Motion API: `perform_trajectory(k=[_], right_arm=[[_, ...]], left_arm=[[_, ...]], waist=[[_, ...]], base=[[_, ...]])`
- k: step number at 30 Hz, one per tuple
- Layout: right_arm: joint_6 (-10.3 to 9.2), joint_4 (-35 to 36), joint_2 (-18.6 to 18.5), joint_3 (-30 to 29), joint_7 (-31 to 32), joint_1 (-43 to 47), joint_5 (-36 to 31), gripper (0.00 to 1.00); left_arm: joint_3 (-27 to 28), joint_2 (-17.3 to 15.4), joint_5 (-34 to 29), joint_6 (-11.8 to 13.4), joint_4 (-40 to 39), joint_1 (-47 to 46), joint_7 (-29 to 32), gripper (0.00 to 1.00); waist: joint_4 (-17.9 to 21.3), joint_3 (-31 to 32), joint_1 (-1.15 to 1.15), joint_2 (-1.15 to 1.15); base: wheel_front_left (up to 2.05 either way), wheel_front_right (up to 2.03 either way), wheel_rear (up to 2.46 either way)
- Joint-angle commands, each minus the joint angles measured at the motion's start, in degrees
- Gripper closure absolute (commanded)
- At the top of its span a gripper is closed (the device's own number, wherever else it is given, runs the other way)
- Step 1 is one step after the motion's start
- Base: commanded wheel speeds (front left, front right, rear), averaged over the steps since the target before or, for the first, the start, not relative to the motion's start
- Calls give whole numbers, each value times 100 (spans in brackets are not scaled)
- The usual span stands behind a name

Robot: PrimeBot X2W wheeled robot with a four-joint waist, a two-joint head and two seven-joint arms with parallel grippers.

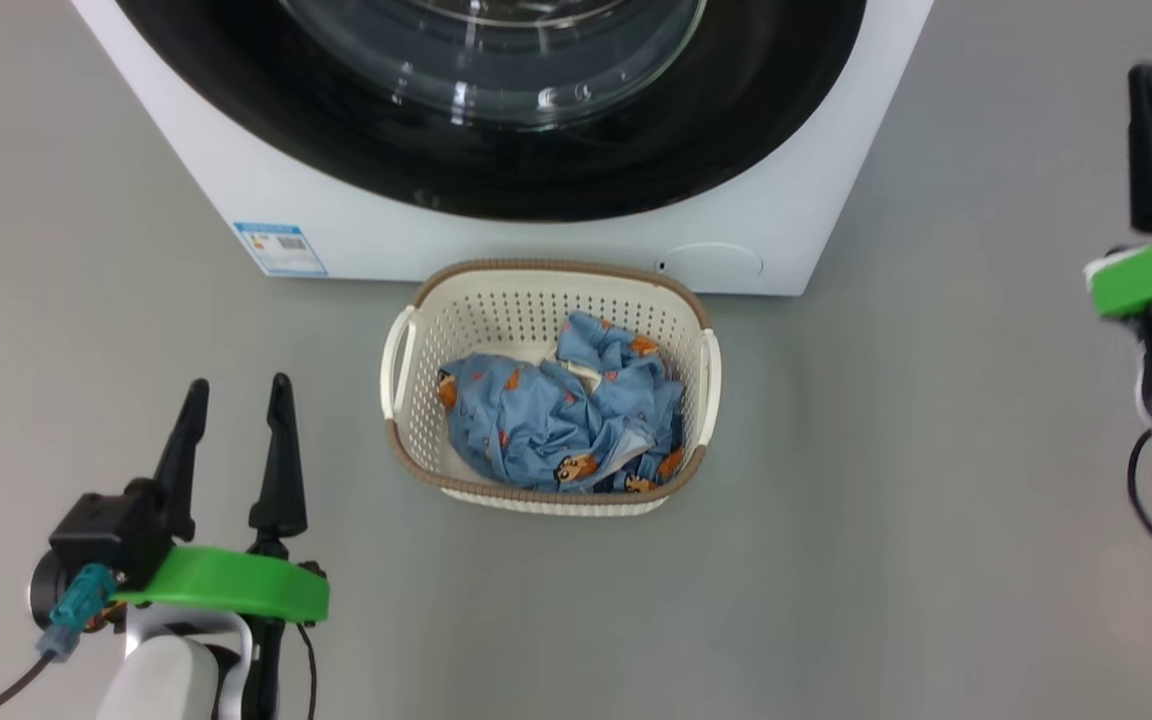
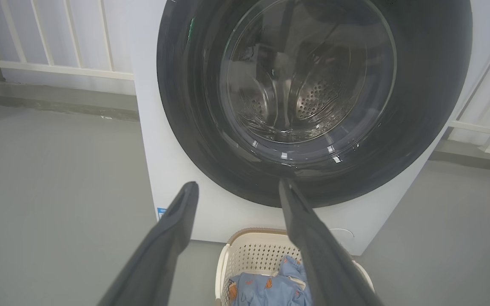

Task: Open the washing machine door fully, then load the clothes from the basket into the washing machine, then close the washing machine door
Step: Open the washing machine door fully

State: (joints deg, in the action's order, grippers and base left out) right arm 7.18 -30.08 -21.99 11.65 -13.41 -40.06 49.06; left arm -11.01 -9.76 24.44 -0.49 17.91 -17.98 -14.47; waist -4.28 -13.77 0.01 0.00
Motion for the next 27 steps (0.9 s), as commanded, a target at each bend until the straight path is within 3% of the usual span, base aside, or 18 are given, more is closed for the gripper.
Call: perform_trajectory(k=[1, 12, 27], right_arm=[[31, 113, -105, 115, 33, -147, 149, 100], [31, 124, -676, 266, 571, -907, 1794, 100], [31, 180, -966, 392, 2052, -2002, 3495, 100]], left_arm=[[208, -116, -85, -22, -182, -221, -52, 0], [254, 64, -121, -201, -241, -434, -52, 0], [455, 348, -350, -418, -369, -696, -52, 0]], waist=[[-60, -133, 0, 0], [-287, -623, 0, 0], [-482, -1263, 0, 0]], base=[[0, 0, 0], [0, 0, 0], [0, 0, 0]])
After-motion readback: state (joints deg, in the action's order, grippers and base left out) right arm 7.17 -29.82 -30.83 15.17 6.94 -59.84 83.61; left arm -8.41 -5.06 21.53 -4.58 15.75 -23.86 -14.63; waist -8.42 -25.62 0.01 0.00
